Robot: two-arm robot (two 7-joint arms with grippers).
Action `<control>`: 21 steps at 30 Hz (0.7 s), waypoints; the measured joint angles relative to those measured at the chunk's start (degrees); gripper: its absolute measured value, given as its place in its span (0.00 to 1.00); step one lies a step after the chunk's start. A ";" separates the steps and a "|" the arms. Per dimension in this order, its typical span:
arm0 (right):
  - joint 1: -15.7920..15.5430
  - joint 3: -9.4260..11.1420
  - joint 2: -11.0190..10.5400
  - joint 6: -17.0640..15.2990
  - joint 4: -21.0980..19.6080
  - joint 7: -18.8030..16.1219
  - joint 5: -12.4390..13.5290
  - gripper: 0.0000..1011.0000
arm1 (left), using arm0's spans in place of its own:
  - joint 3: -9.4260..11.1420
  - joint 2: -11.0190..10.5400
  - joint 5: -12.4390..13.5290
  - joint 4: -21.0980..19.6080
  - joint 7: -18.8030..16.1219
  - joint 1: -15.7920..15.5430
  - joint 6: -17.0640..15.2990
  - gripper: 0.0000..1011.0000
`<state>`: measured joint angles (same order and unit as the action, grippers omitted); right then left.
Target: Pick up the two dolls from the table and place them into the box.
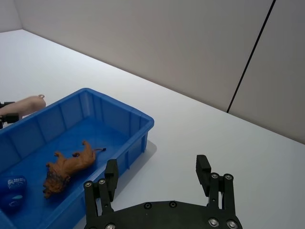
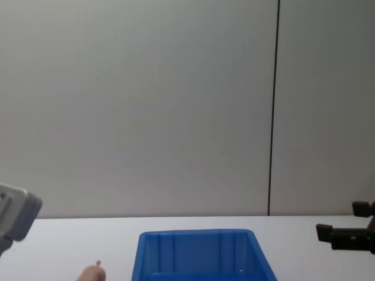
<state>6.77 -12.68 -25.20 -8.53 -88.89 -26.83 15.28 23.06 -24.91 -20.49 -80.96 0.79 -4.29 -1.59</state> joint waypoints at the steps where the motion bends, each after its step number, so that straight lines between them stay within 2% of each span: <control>1: 0.00 0.00 0.00 0.00 0.00 0.00 0.00 0.99 | -0.08 -0.08 0.12 -0.35 0.00 0.01 -0.01 0.38; 13: 0.00 0.00 0.00 0.00 0.00 0.00 0.00 0.99 | -1.25 -0.79 3.21 -6.34 -0.19 -0.65 -0.03 0.38; 21: 0.00 0.00 0.00 0.00 0.00 0.00 0.00 0.99 | -1.10 1.13 5.98 -8.69 2.44 -3.23 0.67 0.38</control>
<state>6.77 -12.68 -25.20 -8.53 -88.89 -26.83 15.28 21.96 -23.79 -14.51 -89.65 3.23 -7.52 -0.93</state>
